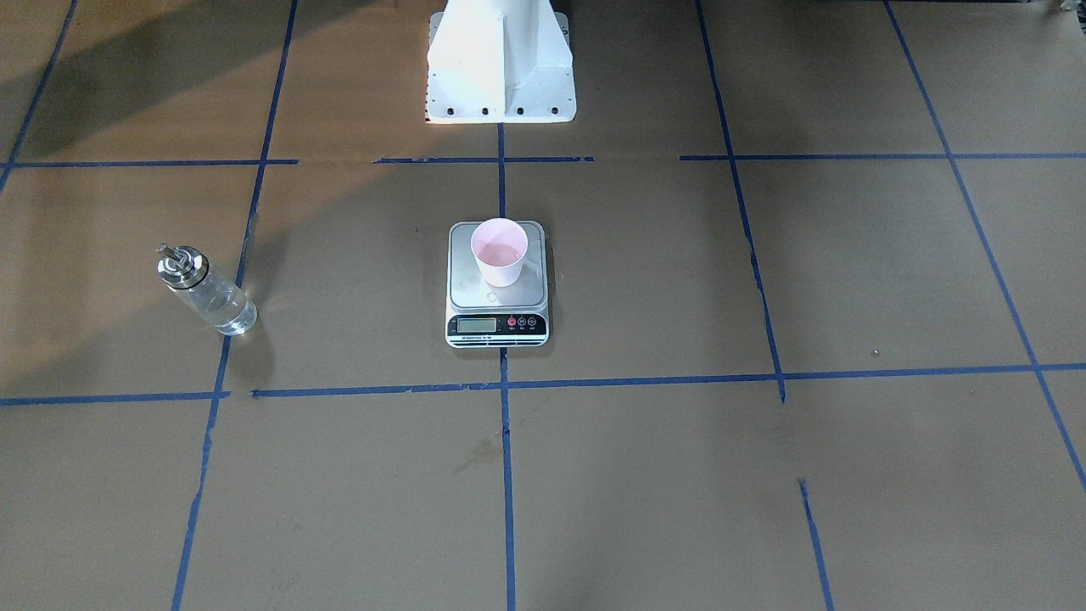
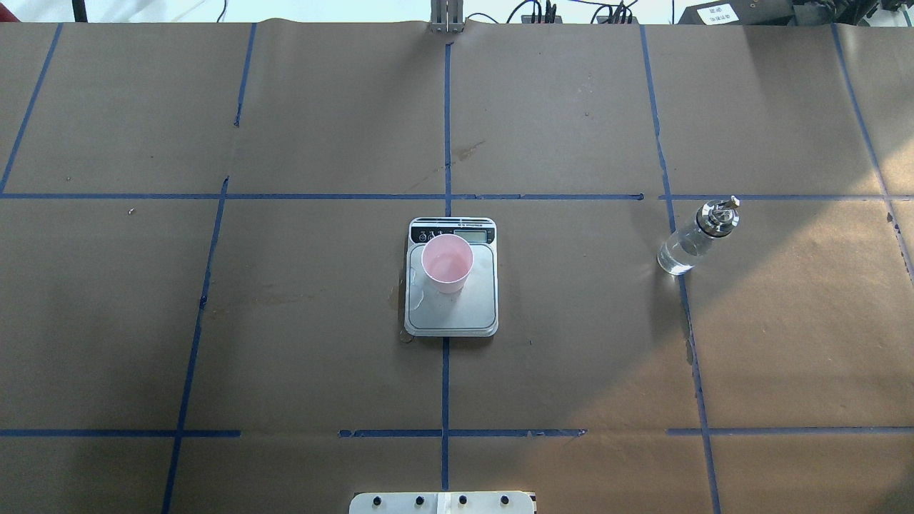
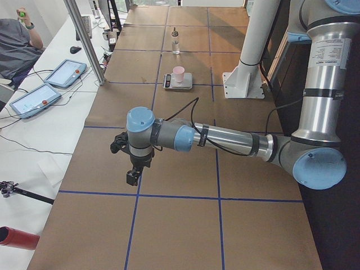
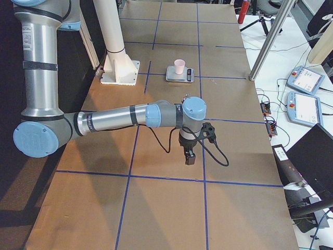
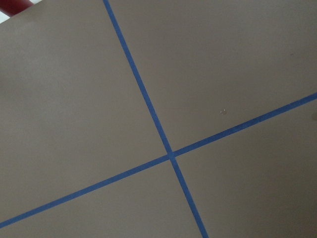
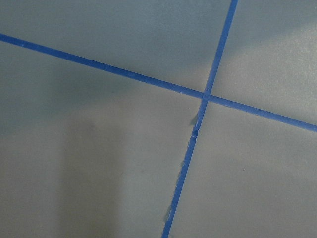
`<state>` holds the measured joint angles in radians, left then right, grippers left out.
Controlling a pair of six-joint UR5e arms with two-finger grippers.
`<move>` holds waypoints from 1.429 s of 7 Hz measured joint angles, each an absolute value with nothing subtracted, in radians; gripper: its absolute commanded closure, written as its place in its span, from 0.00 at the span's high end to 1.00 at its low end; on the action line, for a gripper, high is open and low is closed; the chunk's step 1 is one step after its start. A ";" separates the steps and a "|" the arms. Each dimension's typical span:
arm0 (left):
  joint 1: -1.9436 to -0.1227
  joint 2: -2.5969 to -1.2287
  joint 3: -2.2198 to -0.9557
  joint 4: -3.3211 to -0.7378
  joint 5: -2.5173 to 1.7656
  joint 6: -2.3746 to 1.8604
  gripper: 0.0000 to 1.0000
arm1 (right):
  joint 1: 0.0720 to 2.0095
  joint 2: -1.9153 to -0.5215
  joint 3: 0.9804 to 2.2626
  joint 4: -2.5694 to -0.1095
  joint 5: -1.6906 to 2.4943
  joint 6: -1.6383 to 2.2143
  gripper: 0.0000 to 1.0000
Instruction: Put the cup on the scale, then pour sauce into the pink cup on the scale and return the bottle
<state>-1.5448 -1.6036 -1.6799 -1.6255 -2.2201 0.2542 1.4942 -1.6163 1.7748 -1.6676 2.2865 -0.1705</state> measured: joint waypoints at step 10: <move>-1.570 -1.585 -1.608 -1.638 -2.221 0.280 1.00 | 1.539 -1.638 1.686 -1.618 2.381 -0.121 1.00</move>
<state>-1.5701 -1.5846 -1.6085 -1.6383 -2.2207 0.2797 1.5394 -1.6384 1.6860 -1.6184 2.3807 -0.1213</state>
